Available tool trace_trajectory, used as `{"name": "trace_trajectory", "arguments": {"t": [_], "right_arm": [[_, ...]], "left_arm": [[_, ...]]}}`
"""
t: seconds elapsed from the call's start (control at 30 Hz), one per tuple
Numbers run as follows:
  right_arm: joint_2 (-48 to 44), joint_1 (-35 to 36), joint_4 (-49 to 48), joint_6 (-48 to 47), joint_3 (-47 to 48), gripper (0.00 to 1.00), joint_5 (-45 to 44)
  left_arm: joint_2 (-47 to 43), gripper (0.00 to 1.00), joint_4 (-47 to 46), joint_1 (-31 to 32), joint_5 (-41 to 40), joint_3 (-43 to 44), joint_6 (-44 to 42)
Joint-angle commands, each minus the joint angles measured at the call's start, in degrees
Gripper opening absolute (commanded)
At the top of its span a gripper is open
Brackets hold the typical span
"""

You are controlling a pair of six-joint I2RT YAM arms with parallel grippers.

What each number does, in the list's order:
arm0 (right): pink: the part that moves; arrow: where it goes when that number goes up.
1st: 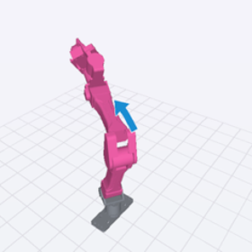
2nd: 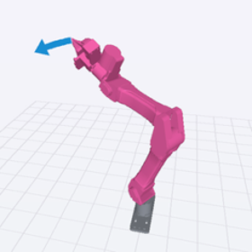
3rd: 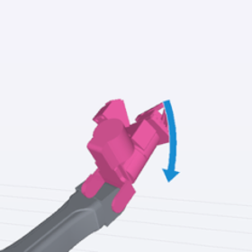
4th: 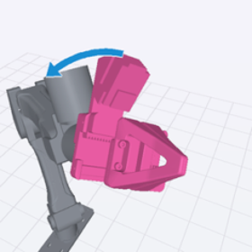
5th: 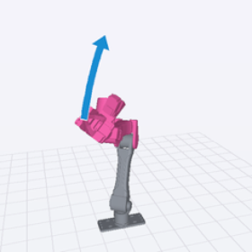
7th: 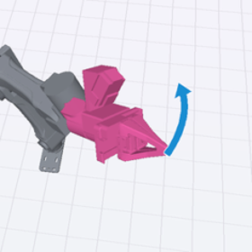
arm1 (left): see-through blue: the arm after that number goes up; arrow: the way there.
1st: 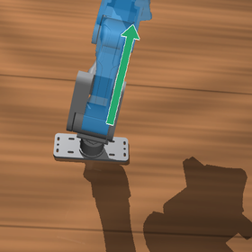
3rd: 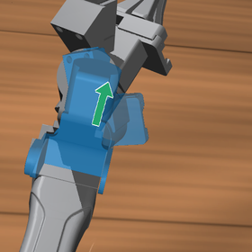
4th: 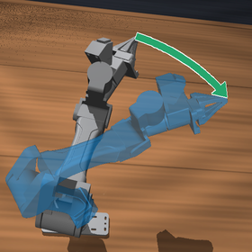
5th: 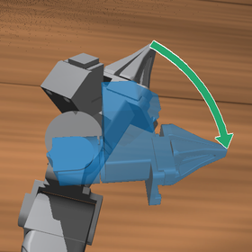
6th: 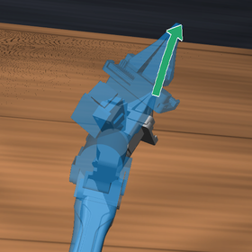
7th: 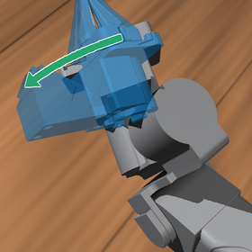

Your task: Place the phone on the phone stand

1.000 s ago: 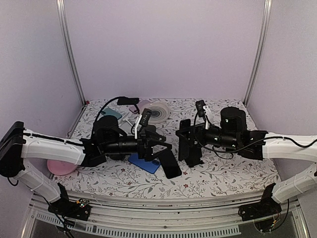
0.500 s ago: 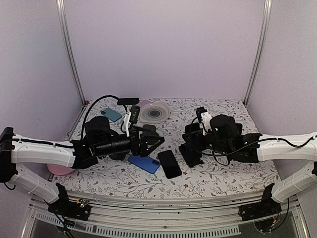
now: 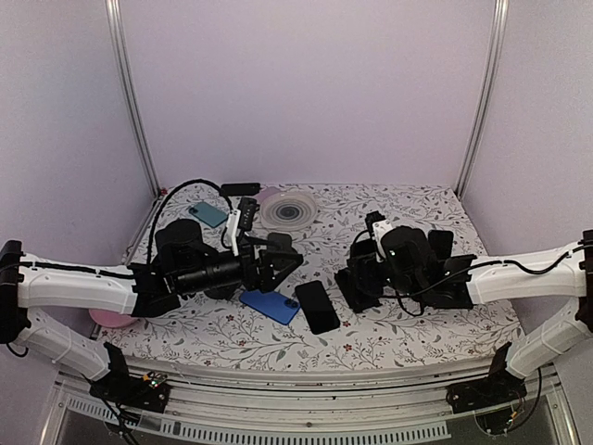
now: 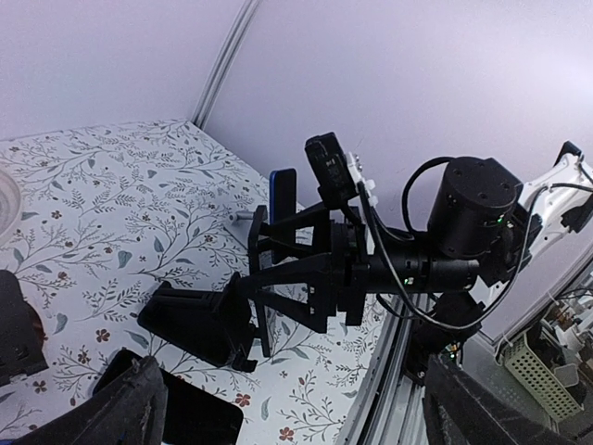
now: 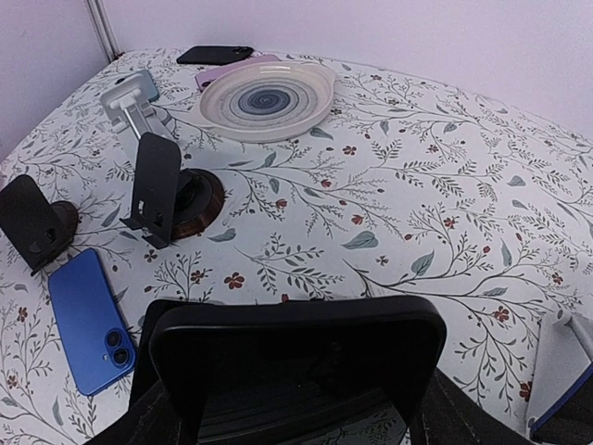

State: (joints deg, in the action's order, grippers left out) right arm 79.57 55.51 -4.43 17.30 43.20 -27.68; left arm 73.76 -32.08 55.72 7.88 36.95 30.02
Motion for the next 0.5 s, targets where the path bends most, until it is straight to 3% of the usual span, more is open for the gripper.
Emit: {"name": "trace_trajectory", "arguments": {"t": [0.0, 0.47], "right_arm": [[1.6, 0.3, -4.4, -0.1, -0.1, 0.34, -2.2], [7.8, 0.8, -4.6, 1.5, 2.1, 0.34, -3.5]], "left_arm": [[-0.3, 0.97, -0.1, 0.1, -0.3, -0.7, -0.3], [-0.2, 0.97, -0.3, 0.2, 0.0, -1.3, -0.1]]}}
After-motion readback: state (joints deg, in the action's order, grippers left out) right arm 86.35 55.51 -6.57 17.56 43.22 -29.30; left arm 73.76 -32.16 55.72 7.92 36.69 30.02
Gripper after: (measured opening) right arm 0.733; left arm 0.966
